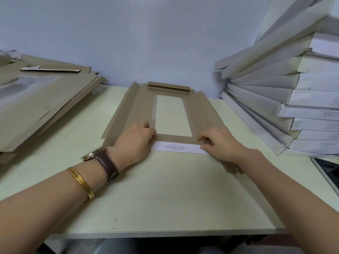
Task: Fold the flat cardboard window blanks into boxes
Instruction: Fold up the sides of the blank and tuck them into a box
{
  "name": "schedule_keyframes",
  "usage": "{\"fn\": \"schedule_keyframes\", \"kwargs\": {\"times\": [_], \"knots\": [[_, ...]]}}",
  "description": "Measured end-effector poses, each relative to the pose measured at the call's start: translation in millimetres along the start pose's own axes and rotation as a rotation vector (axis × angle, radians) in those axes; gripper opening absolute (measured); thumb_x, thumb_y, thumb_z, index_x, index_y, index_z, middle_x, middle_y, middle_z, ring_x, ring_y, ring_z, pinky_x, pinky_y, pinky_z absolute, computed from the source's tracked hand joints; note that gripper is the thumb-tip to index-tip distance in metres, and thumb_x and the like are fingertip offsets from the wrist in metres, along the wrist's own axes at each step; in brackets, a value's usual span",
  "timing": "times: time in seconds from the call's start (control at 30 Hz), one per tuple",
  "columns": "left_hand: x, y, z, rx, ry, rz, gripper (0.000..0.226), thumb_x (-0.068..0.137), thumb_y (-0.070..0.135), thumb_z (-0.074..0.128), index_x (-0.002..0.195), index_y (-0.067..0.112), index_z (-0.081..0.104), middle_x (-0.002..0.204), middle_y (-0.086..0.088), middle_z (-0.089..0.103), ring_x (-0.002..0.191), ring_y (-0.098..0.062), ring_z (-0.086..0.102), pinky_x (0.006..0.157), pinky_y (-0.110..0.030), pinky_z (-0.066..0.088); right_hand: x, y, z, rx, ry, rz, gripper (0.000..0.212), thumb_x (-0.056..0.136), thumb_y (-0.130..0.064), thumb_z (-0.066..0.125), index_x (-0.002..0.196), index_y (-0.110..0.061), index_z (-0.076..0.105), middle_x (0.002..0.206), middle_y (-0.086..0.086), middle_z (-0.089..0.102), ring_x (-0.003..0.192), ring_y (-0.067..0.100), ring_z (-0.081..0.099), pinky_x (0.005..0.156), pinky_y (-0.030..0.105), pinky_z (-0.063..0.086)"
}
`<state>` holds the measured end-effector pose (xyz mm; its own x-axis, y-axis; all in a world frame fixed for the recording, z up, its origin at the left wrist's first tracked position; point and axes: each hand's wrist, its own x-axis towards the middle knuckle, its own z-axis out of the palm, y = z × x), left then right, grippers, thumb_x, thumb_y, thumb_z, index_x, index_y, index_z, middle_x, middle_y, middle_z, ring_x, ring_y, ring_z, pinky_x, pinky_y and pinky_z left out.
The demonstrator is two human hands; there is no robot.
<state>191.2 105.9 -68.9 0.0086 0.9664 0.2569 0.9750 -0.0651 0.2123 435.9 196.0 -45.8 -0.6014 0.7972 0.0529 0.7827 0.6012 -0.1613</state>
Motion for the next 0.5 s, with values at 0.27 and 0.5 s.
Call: {"fn": "schedule_keyframes", "kwargs": {"times": [0.27,0.5], "knots": [[1,27,20,-0.011,-0.093,0.154,0.036,0.094,0.008,0.036,0.127,0.01,0.049,0.127,-0.004,0.051,0.122,-0.024,0.047,0.097,-0.031,0.035,-5,-35,33,0.081,0.024,-0.069,0.039,0.105,-0.029,0.03,0.116,-0.001,0.055,0.125,0.014,0.054,0.124,0.028,0.043,0.106,0.039,0.032],[6,39,31,0.139,-0.25,0.174,0.065,0.1,0.036,0.028,0.155,0.017,0.0,0.162,-0.002,0.0,0.149,-0.019,-0.003,0.121,-0.042,0.006,-3,-84,45,0.424,-0.124,-0.059,0.073,0.099,-0.056,0.018,0.154,-0.013,0.0,0.163,-0.002,-0.005,0.147,0.006,-0.011,0.119,0.025,-0.006]]}}
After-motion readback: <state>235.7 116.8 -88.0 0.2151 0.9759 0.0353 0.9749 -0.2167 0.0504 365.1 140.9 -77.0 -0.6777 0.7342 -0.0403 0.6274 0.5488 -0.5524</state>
